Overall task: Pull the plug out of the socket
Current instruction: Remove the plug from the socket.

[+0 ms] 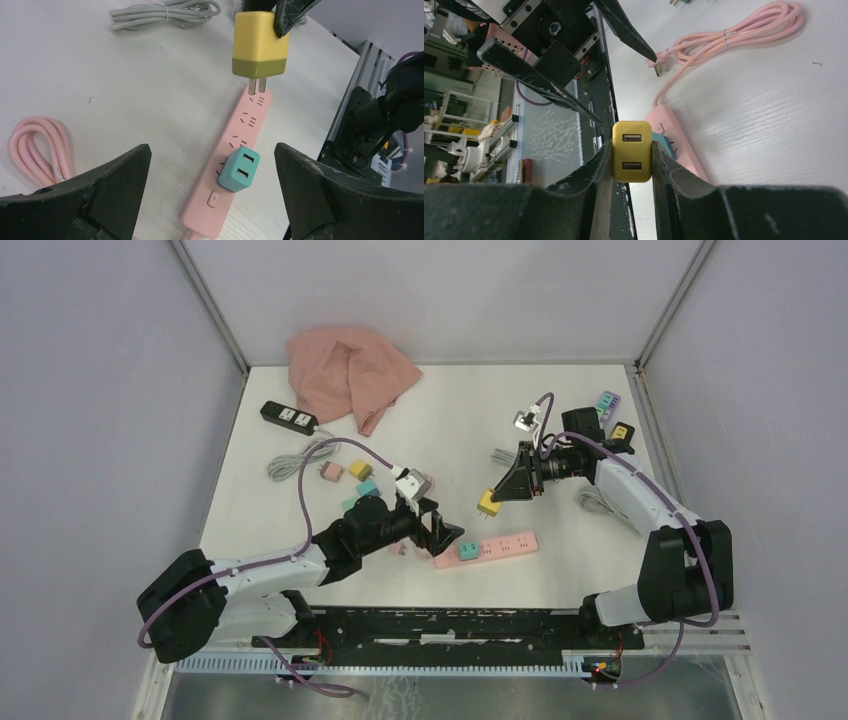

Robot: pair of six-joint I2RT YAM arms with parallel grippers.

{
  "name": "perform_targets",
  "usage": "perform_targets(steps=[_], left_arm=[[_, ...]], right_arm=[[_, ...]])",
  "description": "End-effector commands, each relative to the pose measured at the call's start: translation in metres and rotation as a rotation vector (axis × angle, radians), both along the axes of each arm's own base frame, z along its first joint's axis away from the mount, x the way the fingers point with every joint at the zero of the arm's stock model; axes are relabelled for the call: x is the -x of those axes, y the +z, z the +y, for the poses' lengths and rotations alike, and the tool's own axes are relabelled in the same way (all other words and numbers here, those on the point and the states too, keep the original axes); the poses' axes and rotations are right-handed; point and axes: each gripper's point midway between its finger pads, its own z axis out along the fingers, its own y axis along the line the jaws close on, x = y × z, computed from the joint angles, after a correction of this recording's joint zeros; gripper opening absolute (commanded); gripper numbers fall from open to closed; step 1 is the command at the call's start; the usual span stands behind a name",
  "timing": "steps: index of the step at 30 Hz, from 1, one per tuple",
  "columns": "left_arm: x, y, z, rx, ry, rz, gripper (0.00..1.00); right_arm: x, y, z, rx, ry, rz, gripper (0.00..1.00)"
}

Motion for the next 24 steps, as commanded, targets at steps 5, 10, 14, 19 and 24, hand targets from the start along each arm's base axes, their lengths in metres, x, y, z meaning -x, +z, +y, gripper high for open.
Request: perform_targets(steps=[5,10,14,19,24], left_arm=[[-0.009,0.038,-0.019,0.076,0.02,0.098,0.99],[-0.015,0.045,-0.02,0.106,0.064,0.129,0.97],[-0.019,0.049,-0.025,0.098,0.078,0.157,0.95],[-0.033,0.034,-0.027,-0.061,0.273,0.182,0.93],[-0.045,0.031,-0.032,-0.25,0.477,0.141,0.93]], right_arm=[[-0.01,0.007,0.004,-0.043,-0.031,0.093,0.01],[-0.022,-0.004,0.003,-0.005,-0.1,0.158,0.02],[-0.025,-0.01,0.003,0.009,-0.118,0.194,0.02],[-0.029,-0.017,0.003,0.032,-0.146,0.241,0.02],[-0.03,-0.019,0.003,0.036,-0.154,0.258,0.02]])
